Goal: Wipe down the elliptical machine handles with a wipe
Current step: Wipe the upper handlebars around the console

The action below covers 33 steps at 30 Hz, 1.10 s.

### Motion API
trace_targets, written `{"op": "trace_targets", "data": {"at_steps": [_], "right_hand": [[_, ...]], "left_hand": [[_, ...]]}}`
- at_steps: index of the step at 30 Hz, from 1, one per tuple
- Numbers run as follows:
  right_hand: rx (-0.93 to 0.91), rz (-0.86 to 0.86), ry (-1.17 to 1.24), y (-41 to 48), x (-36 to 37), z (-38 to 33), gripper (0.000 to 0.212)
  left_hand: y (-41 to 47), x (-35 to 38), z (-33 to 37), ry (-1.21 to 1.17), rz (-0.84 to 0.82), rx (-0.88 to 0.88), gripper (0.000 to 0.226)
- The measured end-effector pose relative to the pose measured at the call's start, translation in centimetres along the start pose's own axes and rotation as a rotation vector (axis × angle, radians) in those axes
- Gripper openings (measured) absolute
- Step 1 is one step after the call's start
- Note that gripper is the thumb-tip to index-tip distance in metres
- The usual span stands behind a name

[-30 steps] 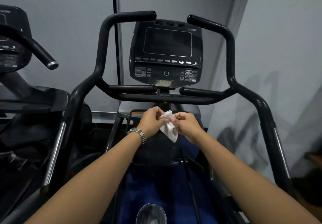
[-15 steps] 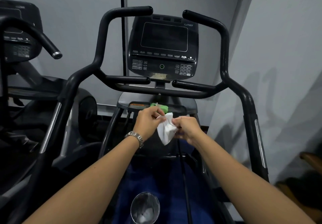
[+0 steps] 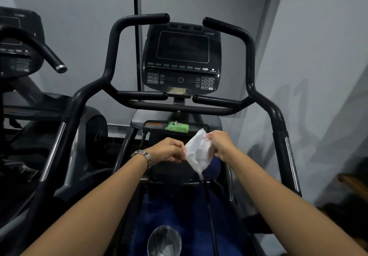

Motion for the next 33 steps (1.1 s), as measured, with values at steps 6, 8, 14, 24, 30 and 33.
{"op": "trace_targets", "data": {"at_steps": [6, 8, 14, 24, 30, 33], "right_hand": [[-0.024, -0.091, -0.095, 0.8, 0.9, -1.2, 0.029], [-0.056, -0.085, -0.114, 1.6, 1.2, -1.6, 0.033], [-0.032, -0.031, -0.038, 4.0, 0.8, -1.2, 0.028], [0.04, -0.314, 0.22, 3.1, 2.0, -1.9, 0.046], [-0.158, -0.102, -0.037, 4.5, 0.6, -4.0, 0.023], [-0.253, -0.048, -0.128, 4.8, 0.0, -5.4, 0.022]], "left_hand": [[1.8, -0.5, 1.6, 0.116, 0.11, 0.1, 0.015], [2.7, -0.3, 1.5, 0.104, 0.089, 0.123, 0.014], [4.5, -0.9, 2.6, -0.042, 0.127, 0.111, 0.039], [5.3, -4.8, 2.6, -0.131, 0.461, 0.111, 0.035], [5.9, -6.1, 4.6, 0.259, 0.529, 0.147, 0.023], [5.9, -6.3, 6.4, 0.399, 0.582, 0.173, 0.027]]}}
Point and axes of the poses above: each hand's wrist, its own y-axis towards the middle knuckle, its own x-axis out of the palm, z = x × y, the point moved 8 cm from there along y, towards the middle knuckle, and after that the axes turned 3 degrees about y, right-handed, at the moved point
